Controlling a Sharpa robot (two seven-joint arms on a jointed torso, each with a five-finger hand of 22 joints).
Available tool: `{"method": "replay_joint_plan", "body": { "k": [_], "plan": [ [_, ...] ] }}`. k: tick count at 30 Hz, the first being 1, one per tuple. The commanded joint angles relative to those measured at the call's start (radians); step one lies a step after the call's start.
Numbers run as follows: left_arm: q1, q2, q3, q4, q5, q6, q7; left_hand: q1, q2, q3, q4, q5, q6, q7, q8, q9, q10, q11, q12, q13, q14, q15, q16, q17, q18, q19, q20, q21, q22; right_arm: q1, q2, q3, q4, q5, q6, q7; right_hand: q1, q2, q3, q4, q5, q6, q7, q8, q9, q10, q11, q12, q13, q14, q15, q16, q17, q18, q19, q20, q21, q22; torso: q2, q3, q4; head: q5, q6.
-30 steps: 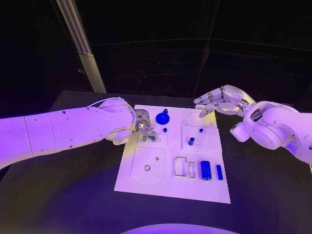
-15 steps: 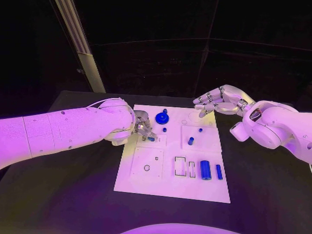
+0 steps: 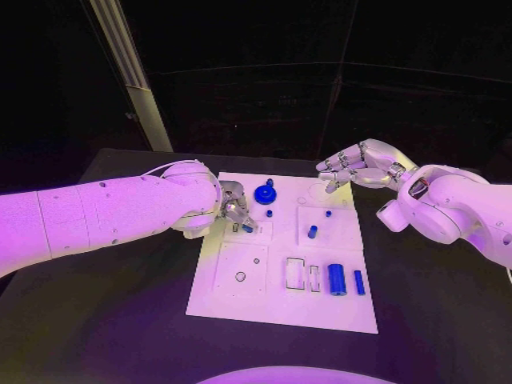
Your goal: Assemble the parts on the task board
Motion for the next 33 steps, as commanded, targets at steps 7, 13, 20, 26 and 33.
{"method": "replay_joint_plan", "body": {
  "k": [7,13,20,26,33],
  "plan": [
    [-0.005,-0.002,-0.005,0.003,-0.008,0.007,0.002,-0.053,-0.002,-0.058,0.013,-0.003,0.036,-0.004,-0.006,-0.015,0.011,-0.002,0.013,0.010,0.106,-0.006,0.003,0.263,-0.016,0.006,-0.003,0.001,0.024,0.002,0.002,0.000,0.000,-0.004,0.012,0.009,-0.006,0.006,-0.001,0.006,0.006,-0.007,-0.002,-0.003,-0.001,-0.008,-0.001,0.005,-0.002,-0.001,0.004,-0.006,-0.002,0.012,0.004,0.004,-0.005,-0.002,-0.001,0.0001,-0.0006,0.001,-0.001],
    [-0.005,0.002,-0.004,-0.003,-0.008,0.001,0.005,-0.073,-0.002,-0.090,0.038,-0.002,0.044,-0.006,-0.004,-0.019,0.016,-0.004,0.020,0.017,0.106,-0.008,0.003,0.263,-0.016,0.008,-0.005,0.002,0.027,0.002,0.003,0.000,0.000,-0.004,0.012,0.009,-0.006,0.006,-0.001,0.006,0.006,-0.007,-0.002,-0.003,-0.001,-0.008,-0.001,0.005,-0.002,-0.001,0.004,-0.006,-0.002,0.012,0.004,0.004,-0.005,-0.002,0.000,0.0004,-0.0003,0.000,-0.001],
    [-0.004,0.009,-0.004,-0.012,-0.008,0.002,0.005,-0.081,0.001,-0.106,0.052,-0.002,0.051,-0.008,-0.001,-0.020,0.020,-0.005,0.026,0.023,0.106,-0.009,0.003,0.263,-0.017,0.010,-0.006,0.004,0.031,0.002,0.003,0.000,0.001,-0.004,0.012,0.008,-0.008,0.005,-0.002,0.007,0.008,-0.008,-0.002,-0.003,-0.001,-0.010,-0.001,0.005,-0.003,-0.002,0.005,-0.007,-0.004,0.012,0.004,0.004,-0.007,-0.003,0.001,0.0003,-0.0009,-0.001,-0.002],
    [-0.004,0.013,-0.004,-0.018,-0.008,0.001,0.005,-0.094,0.007,-0.121,0.073,-0.001,0.058,-0.011,0.003,-0.021,0.025,-0.008,0.032,0.029,0.106,-0.011,0.003,0.263,-0.018,0.012,-0.007,0.005,0.035,0.002,0.002,0.000,0.002,-0.004,0.012,0.007,-0.008,0.005,-0.002,0.007,0.008,-0.008,-0.002,-0.003,-0.001,-0.010,-0.001,0.005,-0.003,-0.002,0.005,-0.007,-0.004,0.012,0.004,0.004,-0.007,-0.003,0.000,0.0004,0.0000,-0.003,-0.004],
    [-0.004,0.017,-0.004,-0.020,-0.008,-0.008,0.011,-0.116,0.010,-0.142,0.104,0.000,0.068,-0.015,0.009,-0.023,0.038,-0.011,0.047,0.047,0.106,-0.012,0.003,0.263,-0.020,0.017,-0.009,0.010,0.044,0.002,0.004,0.000,0.001,-0.004,0.013,0.007,-0.008,0.005,-0.002,0.007,0.008,-0.008,-0.002,-0.003,-0.001,-0.010,-0.001,0.005,-0.003,-0.002,0.005,-0.007,-0.004,0.012,0.004,0.004,-0.007,-0.003,0.000,0.0001,-0.0002,-0.003,-0.005]
  ]
}}
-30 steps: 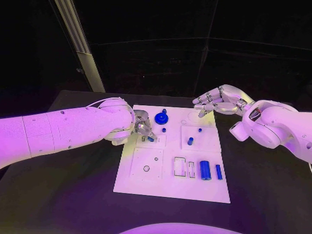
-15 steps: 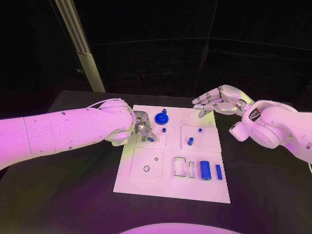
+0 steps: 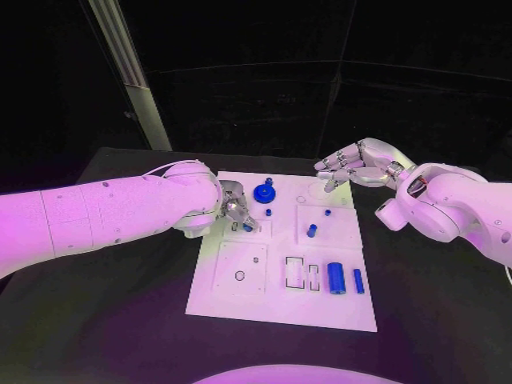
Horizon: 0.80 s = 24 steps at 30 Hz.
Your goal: Assemble the parts on the task board
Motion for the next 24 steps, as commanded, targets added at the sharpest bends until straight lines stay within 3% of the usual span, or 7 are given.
{"method": "replay_joint_plan", "body": {
  "k": [1,9,24],
  "plan": [
    [0.001,0.002,0.000,0.000,-0.007,-0.005,0.010,-0.016,-0.004,-0.005,0.013,0.000,0.009,-0.001,0.008,-0.001,0.010,0.000,0.008,0.007,0.106,-0.005,0.003,0.263,-0.020,0.011,-0.003,0.006,0.046,0.002,0.002,0.001,0.000,0.000,0.009,0.008,-0.008,0.005,-0.002,0.007,0.003,-0.008,-0.002,-0.003,-0.001,-0.007,0.003,0.005,-0.001,-0.002,0.005,-0.007,-0.001,0.012,0.004,0.004,-0.004,-0.001,-0.001,-0.0003,0.0004,-0.001,-0.001],
    [0.001,0.003,0.000,0.002,-0.007,-0.003,0.011,-0.047,-0.014,-0.063,0.056,-0.003,0.020,-0.004,0.015,-0.003,0.019,-0.003,0.017,0.016,0.106,-0.007,0.003,0.263,-0.022,0.016,-0.005,0.010,0.054,0.002,0.002,0.001,0.000,0.003,0.011,0.007,-0.009,0.005,-0.002,0.007,0.004,-0.009,-0.001,-0.003,-0.001,-0.008,0.004,0.006,-0.002,-0.003,0.005,-0.007,-0.002,0.011,0.004,0.005,-0.005,-0.002,-0.001,-0.0002,0.0009,-0.001,-0.002],
    [0.003,-0.002,0.001,0.000,-0.007,-0.004,0.006,-0.064,-0.001,-0.176,0.120,-0.004,0.023,-0.007,0.020,-0.007,0.022,-0.005,0.016,0.017,0.106,-0.010,0.003,0.263,-0.022,0.018,-0.009,0.011,0.059,0.002,0.005,0.001,-0.003,0.004,0.018,0.005,-0.012,0.005,-0.004,0.009,0.004,-0.012,0.000,-0.003,-0.001,-0.010,0.005,0.007,-0.004,-0.003,0.006,-0.008,-0.006,0.011,0.004,0.005,-0.008,-0.003,-0.001,-0.0011,0.0010,-0.003,0.001]
  ]
}}
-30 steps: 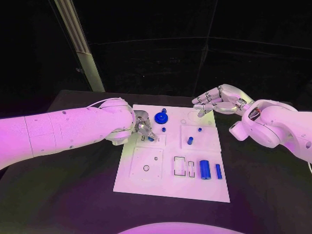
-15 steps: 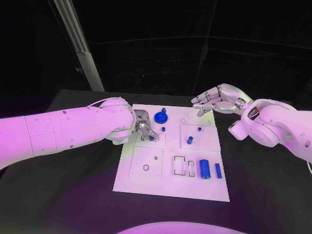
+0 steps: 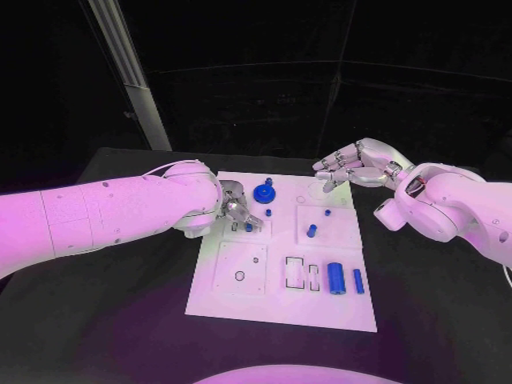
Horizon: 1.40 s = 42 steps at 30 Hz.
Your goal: Assemble the parts on the task board
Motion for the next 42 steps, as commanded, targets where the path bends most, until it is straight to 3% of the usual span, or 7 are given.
{"method": "replay_joint_plan", "body": {
  "k": [1,6,14,20,26,32,42],
  "plan": [
    [0.002,-0.006,0.001,0.004,-0.007,-0.002,0.005,-0.016,-0.001,-0.033,0.015,-0.005,0.007,0.002,0.006,-0.002,0.004,0.000,0.001,0.000,0.102,-0.007,0.003,0.263,-0.007,0.014,-0.006,0.002,0.059,0.002,0.001,0.001,-0.001,0.004,0.011,0.006,-0.009,0.001,-0.002,0.007,0.004,-0.006,0.000,-0.003,-0.001,-0.007,0.002,0.007,-0.001,-0.004,0.007,-0.005,-0.002,0.011,0.004,0.006,-0.004,-0.002,-0.001,-0.0005,0.0001,-0.001,0.001],
    [0.016,-0.029,0.007,0.023,-0.001,-0.009,0.004,-0.014,-0.006,-0.112,0.041,-0.008,-0.012,0.007,0.002,-0.004,-0.017,0.003,-0.027,-0.033,0.102,-0.006,0.003,0.263,-0.004,0.007,-0.006,-0.008,0.045,0.002,0.001,0.001,-0.004,0.004,0.012,0.006,-0.010,0.001,-0.002,0.008,0.004,-0.007,0.000,-0.004,-0.001,-0.007,0.002,0.007,-0.001,-0.004,0.007,-0.005,-0.002,0.011,0.004,0.006,-0.004,-0.002,0.000,-0.0010,0.0007,-0.003,0.000],
    [0.057,-0.054,0.068,0.030,0.015,0.043,-0.013,0.035,0.021,-0.216,0.046,-0.039,-0.092,0.038,-0.039,-0.029,-0.067,0.028,-0.075,-0.099,0.102,0.013,0.003,0.263,0.006,-0.014,0.010,-0.040,0.004,0.002,0.004,0.001,-0.015,0.004,0.011,0.007,-0.010,0.001,-0.002,0.008,0.004,-0.007,0.000,-0.004,-0.001,-0.007,0.002,0.007,-0.001,-0.004,0.007,-0.005,-0.002,0.011,0.004,0.006,-0.004,-0.002,-0.001,0.0002,-0.0005,-0.002,-0.002],
    [0.090,-0.028,0.087,-0.050,0.017,0.148,-0.031,0.072,0.041,-0.263,0.048,-0.038,-0.130,0.061,-0.078,-0.062,-0.113,0.048,-0.121,-0.161,0.102,0.029,0.003,0.263,0.012,-0.031,0.026,-0.065,-0.028,0.002,0.007,0.001,-0.021,0.004,0.011,0.008,-0.011,0.001,-0.003,0.008,0.004,-0.008,0.000,-0.004,-0.001,-0.008,0.002,0.008,-0.002,-0.004,0.007,-0.005,-0.003,0.011,0.004,0.006,-0.006,-0.003,0.000,0.0006,0.0002,-0.001,0.001],
    [0.101,0.037,0.087,-0.184,0.018,0.237,-0.028,0.114,0.062,-0.283,0.044,-0.036,-0.133,0.069,-0.096,-0.086,-0.122,0.056,-0.122,-0.171,0.102,0.037,0.003,0.263,0.013,-0.032,0.034,-0.068,-0.029,0.002,0.010,0.001,-0.023,0.004,0.011,0.008,-0.011,0.001,-0.003,0.008,0.004,-0.008,0.000,-0.004,-0.001,-0.008,0.002,0.008,-0.002,-0.004,0.007,-0.005,-0.003,0.011,0.004,0.006,-0.006,-0.003,0.001,0.0001,-0.0013,0.005,0.002],
    [0.101,0.098,0.070,-0.300,0.005,0.286,-0.014,0.129,0.077,-0.289,0.044,-0.036,-0.125,0.068,-0.097,-0.093,-0.121,0.057,-0.116,-0.168,0.102,0.038,0.003,0.263,0.013,-0.031,0.036,-0.067,-0.026,0.002,0.013,0.001,-0.024,0.004,0.012,0.008,-0.011,0.001,-0.003,0.008,0.004,-0.008,0.000,-0.004,-0.001,-0.008,0.002,0.008,-0.002,-0.004,0.007,-0.005,-0.003,0.011,0.004,0.006,-0.006,-0.003,0.003,-0.0015,-0.0027,0.012,0.003],
    [0.082,0.156,0.056,-0.403,-0.007,0.329,0.003,0.147,0.103,-0.306,0.044,-0.035,-0.092,0.058,-0.076,-0.093,-0.117,0.049,-0.106,-0.164,0.102,0.033,0.003,0.263,0.012,-0.028,0.033,-0.065,-0.020,0.002,0.018,0.001,-0.025,0.004,0.014,0.009,-0.011,0.001,-0.003,0.009,0.005,-0.008,0.000,-0.003,-0.001,-0.009,0.002,0.008,-0.003,-0.004,0.007,-0.005,-0.005,0.012,0.004,0.006,-0.007,-0.003,0.001,-0.0011,-0.0001,0.015,0.001]
  ]
}}
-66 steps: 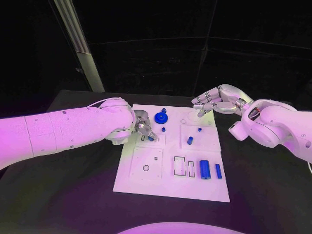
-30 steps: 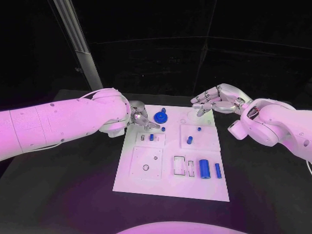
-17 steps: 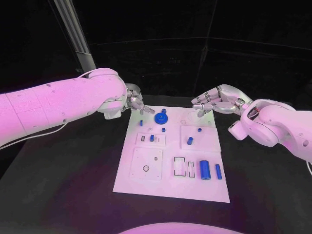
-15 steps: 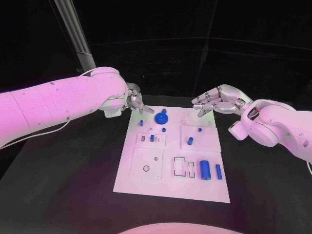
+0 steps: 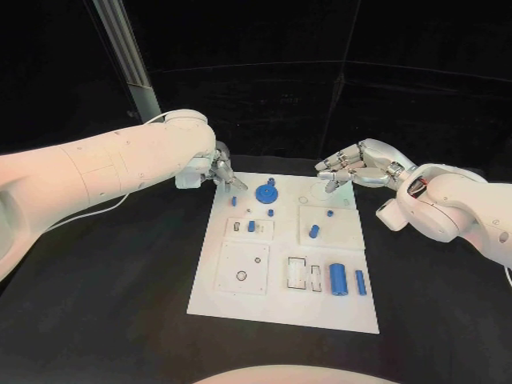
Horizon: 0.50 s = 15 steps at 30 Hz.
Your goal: Assemble the parts on the task board
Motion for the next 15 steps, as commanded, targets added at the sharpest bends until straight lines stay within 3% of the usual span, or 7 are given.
{"method": "replay_joint_plan", "body": {
  "k": [1,15],
  "plan": [
    [-0.005,0.011,-0.002,-0.020,-0.014,0.056,0.019,0.009,0.008,-0.007,0.000,0.000,0.009,0.001,0.008,0.001,-0.002,-0.009,0.006,0.001,0.104,0.002,0.003,0.263,0.012,0.003,0.003,0.002,0.002,0.002,0.002,0.001,0.000,0.004,0.009,0.009,-0.011,0.002,0.000,0.006,0.005,-0.008,0.000,-0.003,-0.001,-0.006,-0.001,0.004,-0.002,-0.001,0.003,-0.006,-0.001,0.012,0.004,0.006,-0.007,-0.001,-0.001,-0.0001,0.0014,0.003,-0.001],
    [-0.026,0.033,-0.006,-0.049,-0.015,0.061,0.037,0.047,0.028,-0.011,-0.012,0.002,0.021,-0.007,0.024,0.005,0.002,-0.015,0.014,0.003,0.104,-0.004,0.003,0.263,0.011,0.006,-0.003,0.005,0.008,0.002,0.003,0.001,-0.001,0.004,0.010,0.010,-0.011,0.002,0.000,0.006,0.005,-0.008,0.000,-0.003,-0.001,-0.006,-0.001,0.004,-0.002,-0.001,0.003,-0.006,-0.001,0.012,0.004,0.006,-0.007,-0.001,-0.001,0.0006,0.0018,0.002,-0.003]
  ]
}}
